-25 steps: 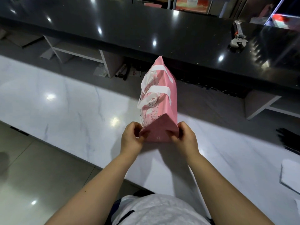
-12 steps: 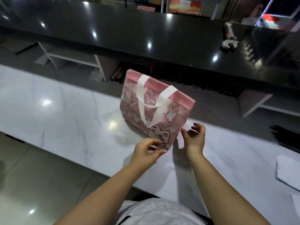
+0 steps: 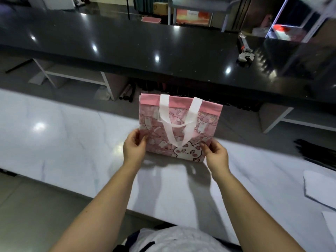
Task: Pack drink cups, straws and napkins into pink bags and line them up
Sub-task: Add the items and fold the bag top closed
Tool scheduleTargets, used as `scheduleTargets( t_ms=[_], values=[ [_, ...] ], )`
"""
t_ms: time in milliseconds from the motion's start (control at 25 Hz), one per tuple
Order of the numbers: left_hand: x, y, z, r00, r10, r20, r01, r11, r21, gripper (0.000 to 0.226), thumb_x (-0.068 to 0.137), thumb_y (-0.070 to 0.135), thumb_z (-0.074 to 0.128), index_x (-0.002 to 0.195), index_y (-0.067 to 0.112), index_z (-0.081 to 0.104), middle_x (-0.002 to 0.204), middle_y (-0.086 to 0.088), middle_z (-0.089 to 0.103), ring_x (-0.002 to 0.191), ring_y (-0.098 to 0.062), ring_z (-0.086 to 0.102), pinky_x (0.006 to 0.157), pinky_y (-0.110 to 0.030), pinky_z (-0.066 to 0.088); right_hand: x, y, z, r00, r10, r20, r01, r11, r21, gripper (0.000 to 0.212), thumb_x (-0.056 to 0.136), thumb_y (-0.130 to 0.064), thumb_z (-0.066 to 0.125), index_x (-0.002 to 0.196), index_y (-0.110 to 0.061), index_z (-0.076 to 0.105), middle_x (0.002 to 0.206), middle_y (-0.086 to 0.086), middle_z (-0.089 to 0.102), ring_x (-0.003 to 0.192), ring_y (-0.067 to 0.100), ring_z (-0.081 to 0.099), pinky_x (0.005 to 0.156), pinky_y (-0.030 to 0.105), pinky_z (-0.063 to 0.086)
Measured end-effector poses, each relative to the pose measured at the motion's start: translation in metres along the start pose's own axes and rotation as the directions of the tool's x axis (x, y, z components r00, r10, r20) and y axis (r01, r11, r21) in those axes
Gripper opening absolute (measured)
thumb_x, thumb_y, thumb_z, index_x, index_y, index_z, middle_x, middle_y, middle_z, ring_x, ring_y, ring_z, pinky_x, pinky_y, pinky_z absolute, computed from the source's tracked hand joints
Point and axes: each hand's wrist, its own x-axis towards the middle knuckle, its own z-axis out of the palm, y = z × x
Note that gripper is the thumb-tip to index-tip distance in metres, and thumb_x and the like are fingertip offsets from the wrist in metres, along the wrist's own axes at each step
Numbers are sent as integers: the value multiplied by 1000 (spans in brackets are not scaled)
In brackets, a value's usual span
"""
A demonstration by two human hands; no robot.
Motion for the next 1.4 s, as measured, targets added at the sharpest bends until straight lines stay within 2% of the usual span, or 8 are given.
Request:
scheduleTargets(
  t_ms=[120, 280, 440, 600, 800, 960, 1120, 1400],
  values=[
    [-12, -2, -8, 994, 6, 113, 5, 995, -101, 26, 85, 13, 72, 100, 34, 68, 96, 17, 72, 90, -1, 67, 76, -15, 54, 6, -12, -7, 999, 34, -4, -33, 996, 78, 17, 90, -3, 62, 92, -19, 67, 93, -1, 72, 85, 12, 65, 77, 24, 53],
    [15, 27, -20, 974, 36, 224, 32, 956, -292, 22, 82, 27, 74, 103, 34, 70, 106, 3, 73, 102, -12, 66, 82, -23, 55, 13, -40, -7, 997, -72, 39, 61, 970, 235, 19, 90, -2, 59, 103, -15, 64, 93, -4, 74, 90, 13, 67, 82, 28, 57],
    [27, 36, -19, 952, 46, 302, 25, 973, -229, 21, 88, 18, 69, 105, 29, 68, 103, 2, 73, 102, -15, 68, 84, -28, 55, 21, -45, 1, 997, -72, -29, 76, 979, 188, 17, 91, 0, 58, 101, -14, 64, 88, -7, 74, 82, 6, 69, 74, 24, 58],
    [17, 10, -32, 958, -30, 285, 77, 985, -153, 26, 82, 9, 75, 101, 24, 69, 96, 8, 74, 94, -6, 69, 76, -14, 52, 3, -2, -7, 998, 40, -42, -36, 996, 86, 21, 88, 0, 62, 108, -7, 64, 95, -3, 72, 86, 10, 68, 84, 31, 54],
    [12, -4, -28, 921, -113, 373, 156, 984, -89, 28, 86, 0, 68, 101, 23, 68, 95, 10, 74, 88, -3, 70, 72, -13, 53, 0, 14, 1, 994, 77, -82, -74, 997, 33, 30, 87, 5, 62, 95, -23, 67, 90, -12, 74, 86, 3, 69, 78, 20, 54],
    [7, -17, -36, 952, -186, 244, 199, 979, -32, 20, 83, 1, 71, 89, 20, 72, 87, 5, 75, 82, -10, 70, 72, -18, 55, -6, 21, -2, 969, 128, -209, -122, 992, 42, 22, 83, 3, 68, 85, -19, 68, 86, -4, 73, 82, 15, 68, 83, 32, 54],
    [-7, -12, -35, 967, -229, 115, 240, 966, -94, 18, 88, 0, 65, 83, 17, 71, 82, 2, 74, 73, -13, 70, 65, -20, 55, -14, 11, 11, 978, 63, -201, -68, 998, -17, 21, 86, 2, 64, 80, -18, 67, 81, -5, 71, 78, 13, 65, 74, 23, 52],
    [-51, -3, -108, 916, -197, -351, 122, 967, -225, 14, 84, 9, 72, 79, 22, 69, 71, 10, 73, 67, -3, 70, 59, -13, 53, -35, -19, 81, 986, 68, 152, -77, 996, 52, 20, 84, 4, 66, 78, -15, 69, 74, -5, 73, 66, 6, 66, 60, 19, 53]
  ],
)
